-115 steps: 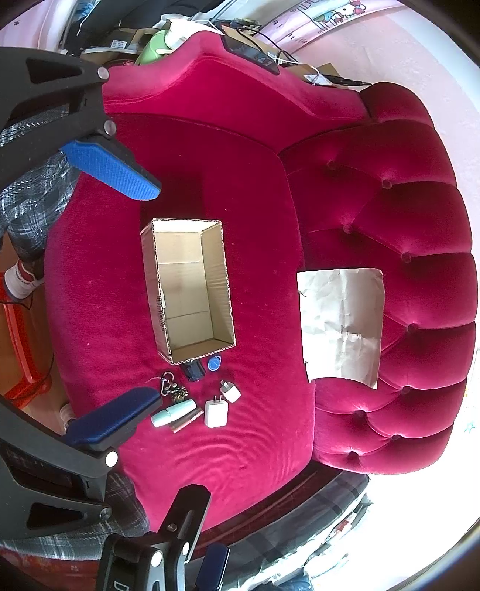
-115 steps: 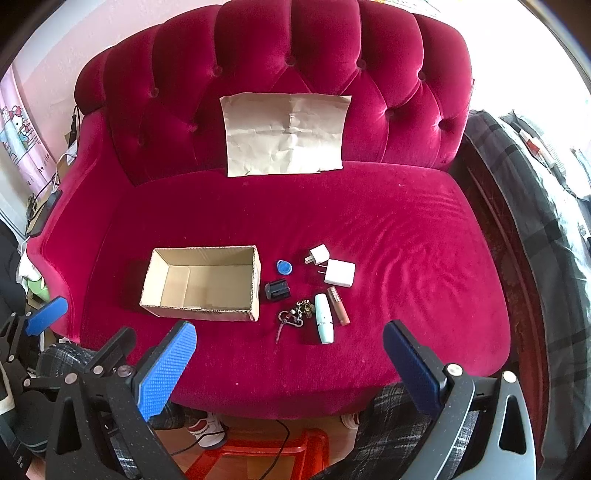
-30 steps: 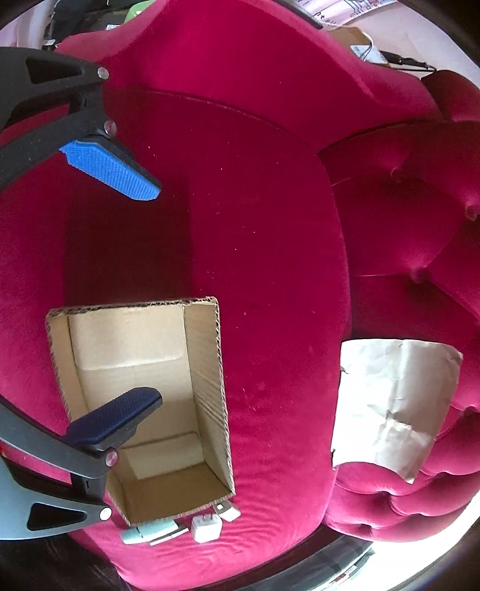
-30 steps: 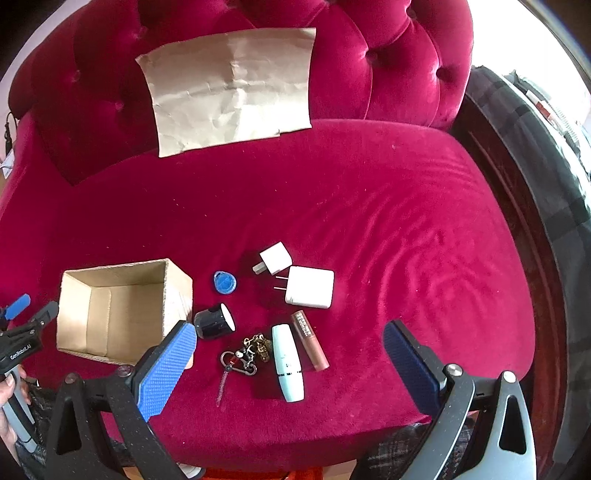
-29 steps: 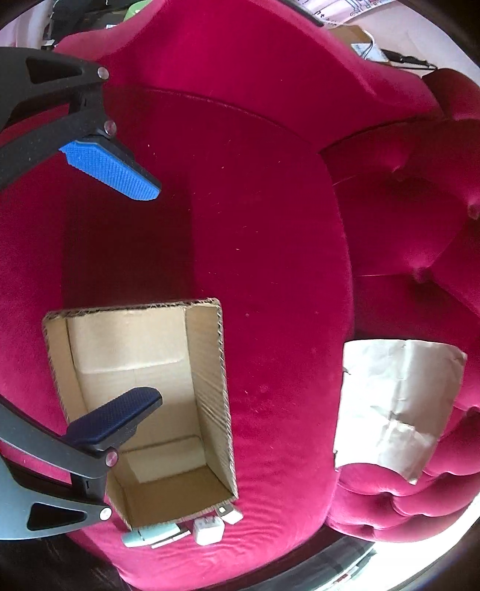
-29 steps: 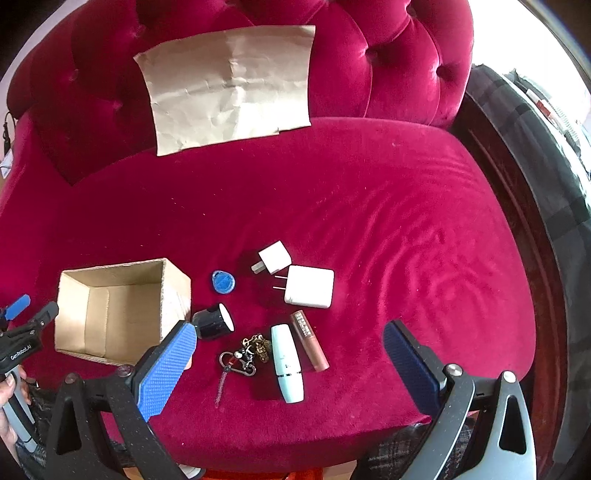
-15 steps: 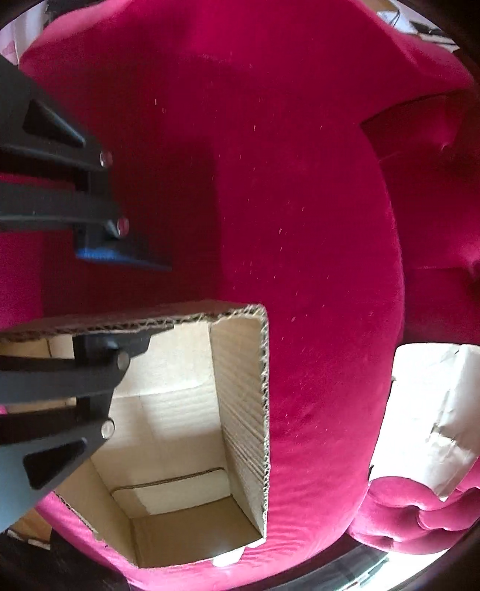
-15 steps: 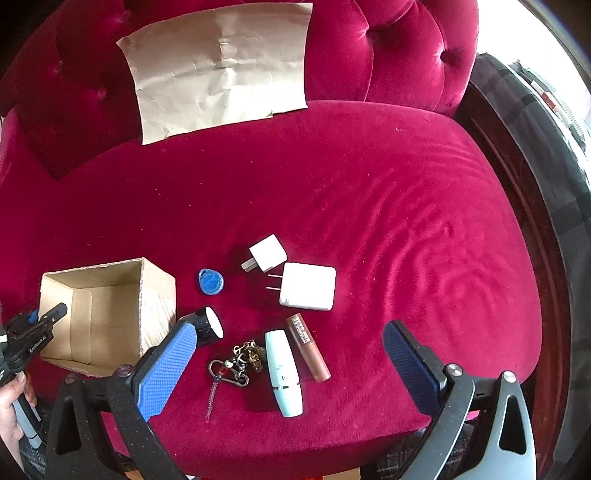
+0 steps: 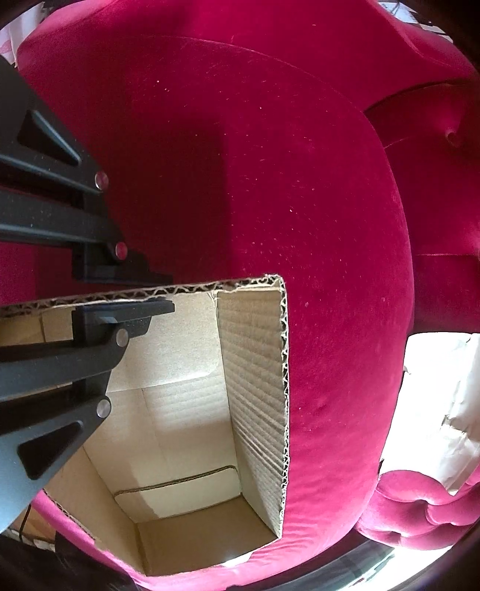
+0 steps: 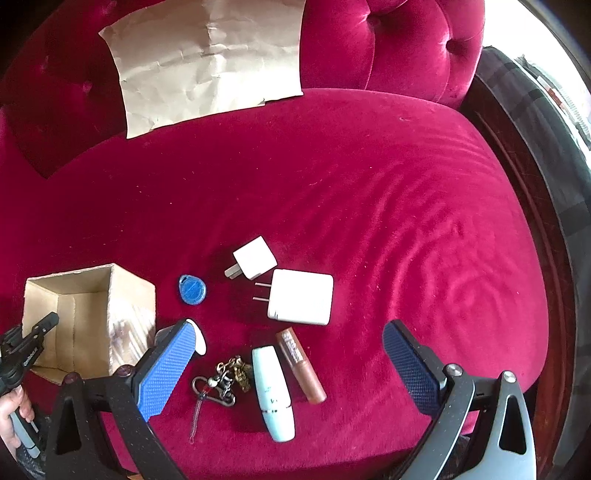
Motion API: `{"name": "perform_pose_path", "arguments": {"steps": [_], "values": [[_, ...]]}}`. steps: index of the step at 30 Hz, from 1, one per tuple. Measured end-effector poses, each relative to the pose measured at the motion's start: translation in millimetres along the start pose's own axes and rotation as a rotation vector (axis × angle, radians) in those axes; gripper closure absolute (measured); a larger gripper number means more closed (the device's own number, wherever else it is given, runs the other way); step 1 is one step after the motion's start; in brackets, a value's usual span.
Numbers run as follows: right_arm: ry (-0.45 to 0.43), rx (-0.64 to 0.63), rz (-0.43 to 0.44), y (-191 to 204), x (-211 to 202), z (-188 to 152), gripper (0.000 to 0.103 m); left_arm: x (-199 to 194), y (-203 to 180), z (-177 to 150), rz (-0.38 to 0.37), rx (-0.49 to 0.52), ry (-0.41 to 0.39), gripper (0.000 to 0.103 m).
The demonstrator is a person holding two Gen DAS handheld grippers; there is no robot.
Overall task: Organize rigid objects
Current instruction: 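Close the right gripper on the white square charger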
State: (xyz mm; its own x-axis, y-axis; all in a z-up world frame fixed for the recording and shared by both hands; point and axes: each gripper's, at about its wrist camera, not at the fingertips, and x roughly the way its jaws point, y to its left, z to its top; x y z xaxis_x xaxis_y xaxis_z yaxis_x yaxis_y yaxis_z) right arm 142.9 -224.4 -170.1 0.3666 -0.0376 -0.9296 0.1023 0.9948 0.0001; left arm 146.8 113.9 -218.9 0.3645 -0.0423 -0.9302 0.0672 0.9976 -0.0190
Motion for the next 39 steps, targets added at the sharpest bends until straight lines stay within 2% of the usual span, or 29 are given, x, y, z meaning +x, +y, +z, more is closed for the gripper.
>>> {"name": "perform_pose_path", "arguments": {"steps": [13, 19, 23, 25, 28, 29, 30, 39], "values": [[0.027, -0.006, 0.007, -6, 55, 9, 0.0, 1, -8, 5, 0.018, 0.007, 0.005, 0.096], [0.025, -0.018, -0.016, -2, 70, 12, 0.0, 5, -10, 5, 0.013, -0.005, 0.007, 0.097], [0.026, -0.011, 0.0, 4, 79, 14, 0.0, 5, -7, 6, 0.014, -0.002, 0.006, 0.097], [0.023, -0.012, -0.001, 7, 88, 16, 0.004, 4, -7, 7, 0.018, 0.002, 0.003, 0.097], [0.039, -0.02, 0.007, 13, 93, 16, 0.016, 4, -11, 4, 0.026, 0.007, -0.007, 0.097], [0.043, -0.025, 0.007, 16, 94, 17, 0.026, 4, -12, 4, 0.028, 0.01, -0.009, 0.097], [0.046, -0.031, 0.001, 18, 96, 16, 0.032, 3, -13, 3, 0.029, 0.01, -0.009, 0.097], [0.027, -0.024, 0.0, 19, 92, 7, 0.032, 3, -14, 2, 0.027, 0.011, -0.011, 0.097]]}}
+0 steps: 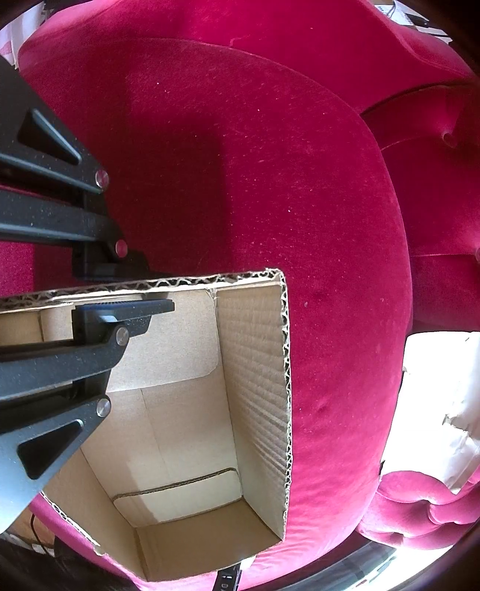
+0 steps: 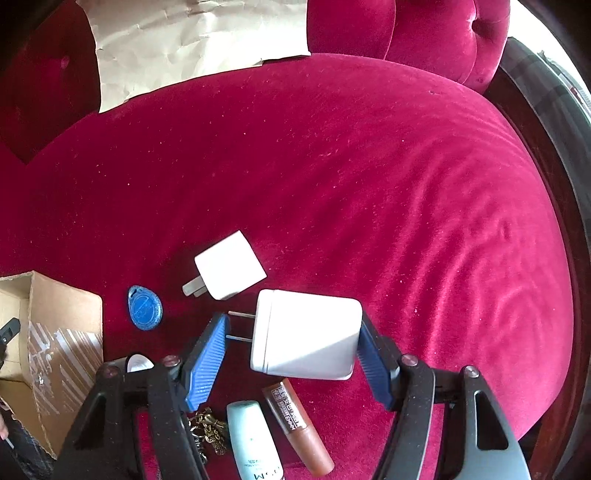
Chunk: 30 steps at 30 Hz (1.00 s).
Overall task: Organize rigid objects
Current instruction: 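Close the right gripper on the white square charger, then carry the white charger with the right gripper over the box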
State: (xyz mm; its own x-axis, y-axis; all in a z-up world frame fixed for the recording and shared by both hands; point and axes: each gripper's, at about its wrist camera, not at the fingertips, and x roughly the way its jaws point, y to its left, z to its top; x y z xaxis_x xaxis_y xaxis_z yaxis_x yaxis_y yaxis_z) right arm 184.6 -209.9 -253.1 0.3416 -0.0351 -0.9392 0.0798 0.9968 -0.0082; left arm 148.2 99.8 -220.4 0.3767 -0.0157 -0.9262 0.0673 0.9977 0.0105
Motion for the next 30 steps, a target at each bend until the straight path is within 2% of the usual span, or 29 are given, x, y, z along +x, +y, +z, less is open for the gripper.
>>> {"name": "perform_pose_path", "arguments": {"steps": [15, 30], "values": [[-0.027, -0.002, -0.004, 1, -53, -11, 0.032, 0, 1, 0, -0.003, -0.01, 0.0, 0.097], [-0.086, -0.061, 0.019, 45, -107, -4, 0.032, 0, 9, -1, -0.017, -0.021, -0.005, 0.097]]}}
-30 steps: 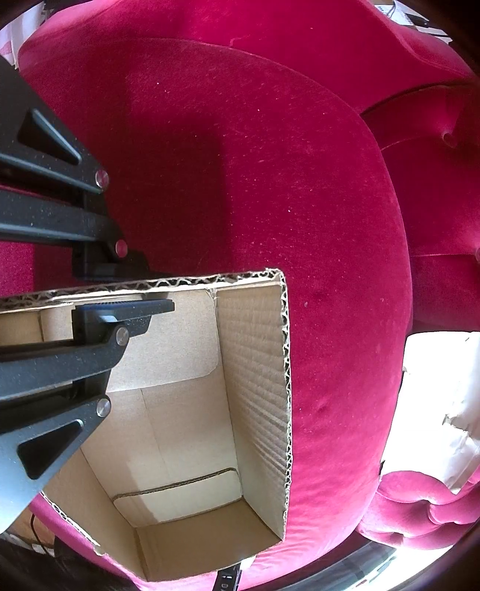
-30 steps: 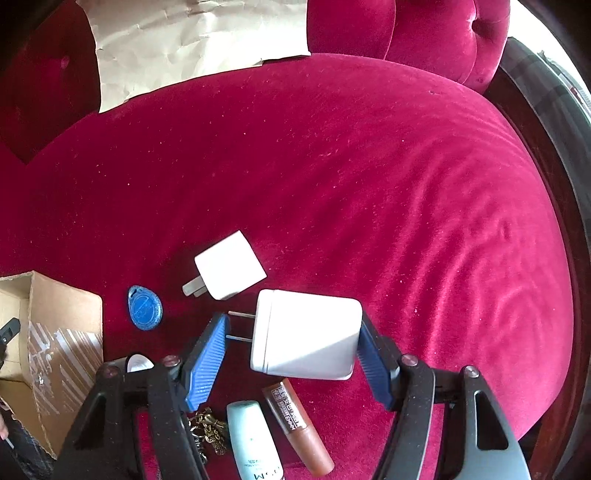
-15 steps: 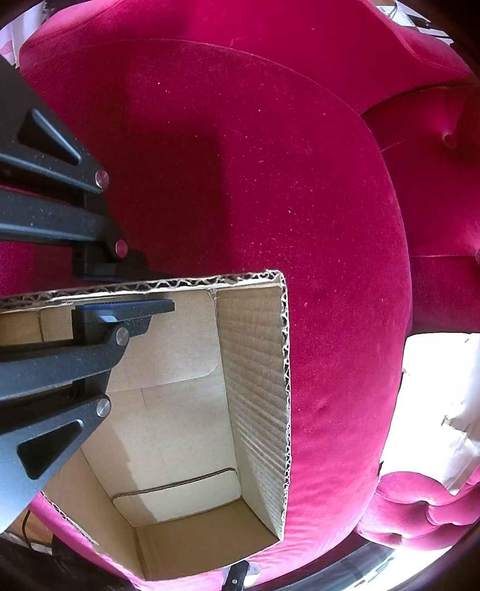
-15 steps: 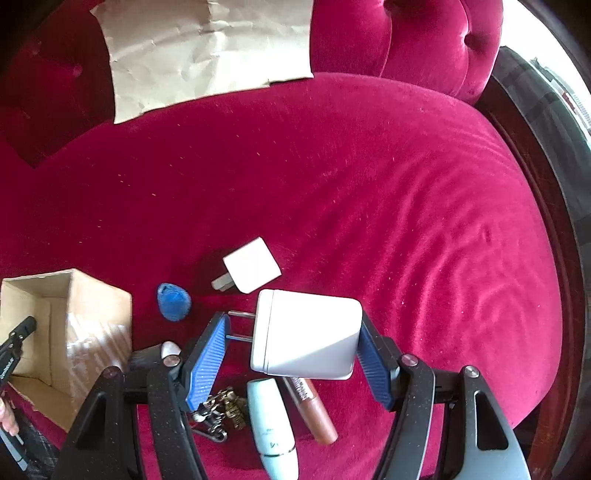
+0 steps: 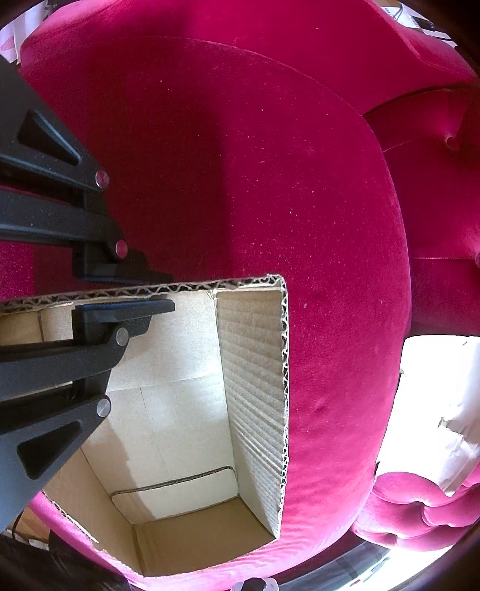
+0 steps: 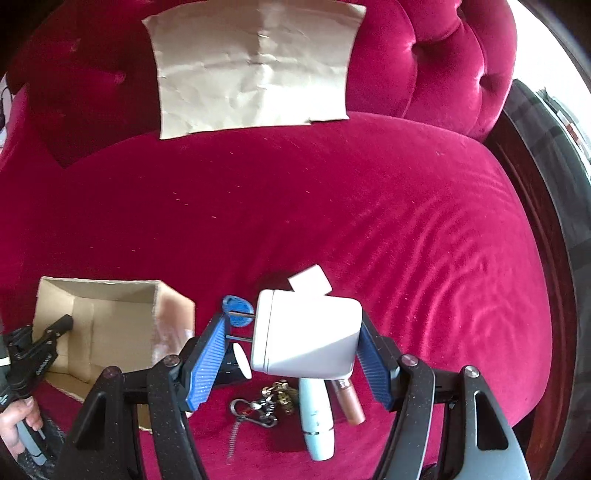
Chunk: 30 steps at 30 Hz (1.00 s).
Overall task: Organize rigid objects
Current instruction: 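Carry the white charger with the right gripper over the box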
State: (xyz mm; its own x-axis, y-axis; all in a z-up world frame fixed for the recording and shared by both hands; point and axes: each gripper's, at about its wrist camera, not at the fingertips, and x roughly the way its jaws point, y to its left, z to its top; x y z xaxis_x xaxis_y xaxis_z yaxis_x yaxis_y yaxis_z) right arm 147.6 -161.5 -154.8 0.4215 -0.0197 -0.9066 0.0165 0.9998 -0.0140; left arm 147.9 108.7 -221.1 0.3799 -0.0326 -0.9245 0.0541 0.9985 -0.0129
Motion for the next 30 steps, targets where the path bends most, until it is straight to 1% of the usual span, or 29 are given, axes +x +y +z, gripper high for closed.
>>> {"name": "perform_pose_path", "arguments": {"steps": [14, 24, 30], "values": [[-0.023, -0.08, 0.052, 50, -19, -1, 0.032, 1, 4, 2, -0.007, -0.013, 0.001, 0.097], [-0.01, -0.139, 0.097, 92, -16, -3, 0.032, 2, 6, 1, -0.01, -0.017, 0.001, 0.097], [0.002, -0.186, 0.123, 119, -8, -11, 0.032, 1, 6, 1, -0.011, -0.019, 0.001, 0.097]]}}
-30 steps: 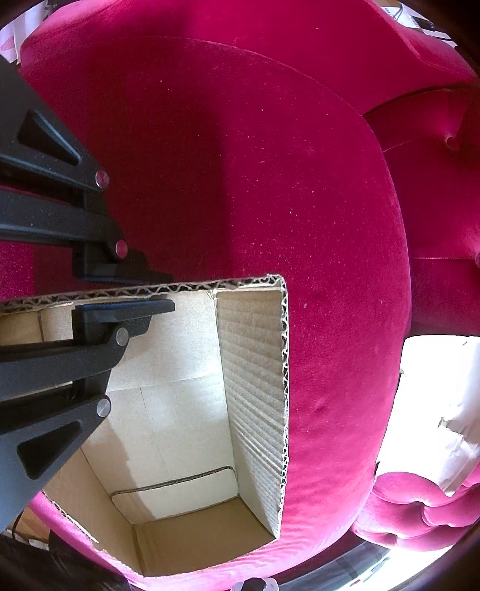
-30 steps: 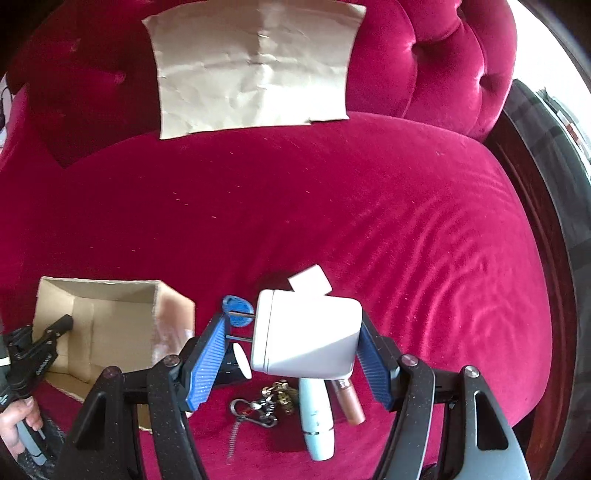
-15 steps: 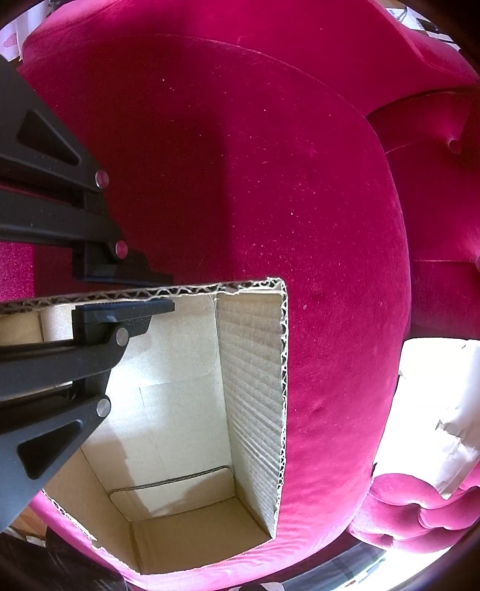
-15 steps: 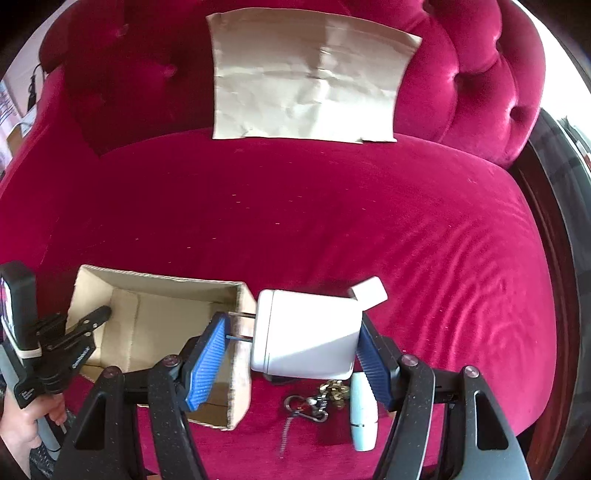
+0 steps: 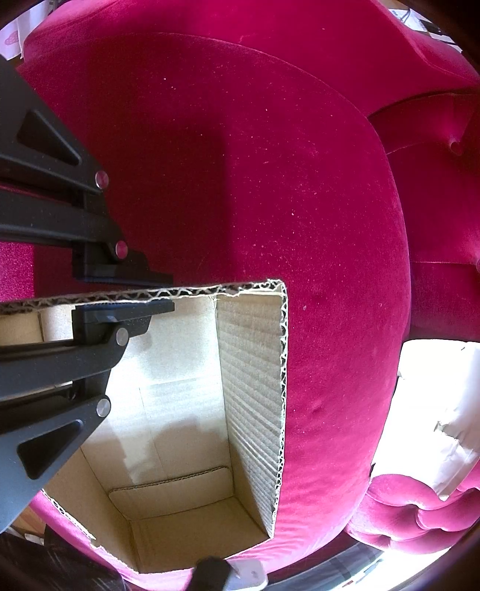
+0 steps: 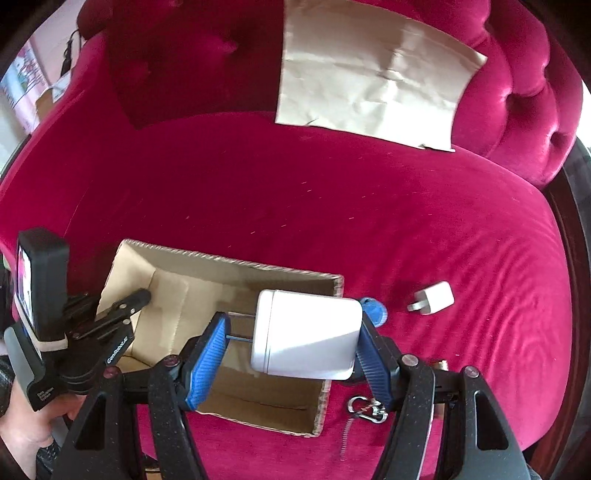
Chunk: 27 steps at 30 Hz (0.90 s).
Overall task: Organize rigid objects
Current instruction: 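Carry the white charger with the right gripper over the box, then lower the charger into the box and open the right gripper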
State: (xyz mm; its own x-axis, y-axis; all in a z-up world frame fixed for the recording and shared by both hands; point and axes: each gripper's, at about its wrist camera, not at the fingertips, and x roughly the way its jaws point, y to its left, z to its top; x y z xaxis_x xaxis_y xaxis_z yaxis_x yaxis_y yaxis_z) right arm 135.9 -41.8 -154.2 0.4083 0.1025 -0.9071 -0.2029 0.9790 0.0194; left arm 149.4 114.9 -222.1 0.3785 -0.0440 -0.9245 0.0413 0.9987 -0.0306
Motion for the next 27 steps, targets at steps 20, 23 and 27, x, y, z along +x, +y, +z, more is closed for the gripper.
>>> {"name": "perform_pose_path", "arguments": {"steps": [20, 23, 27], "values": [[0.067, -0.044, 0.017, 41, 55, -15, 0.032, 0, 1, 0, 0.0, 0.001, -0.001, 0.097], [0.073, -0.045, 0.014, 42, 58, -14, 0.032, 0, 2, 0, 0.0, 0.002, -0.002, 0.097], [0.07, -0.045, 0.023, 41, 58, -11, 0.032, 0, 1, 0, 0.005, 0.004, -0.002, 0.097]]}}
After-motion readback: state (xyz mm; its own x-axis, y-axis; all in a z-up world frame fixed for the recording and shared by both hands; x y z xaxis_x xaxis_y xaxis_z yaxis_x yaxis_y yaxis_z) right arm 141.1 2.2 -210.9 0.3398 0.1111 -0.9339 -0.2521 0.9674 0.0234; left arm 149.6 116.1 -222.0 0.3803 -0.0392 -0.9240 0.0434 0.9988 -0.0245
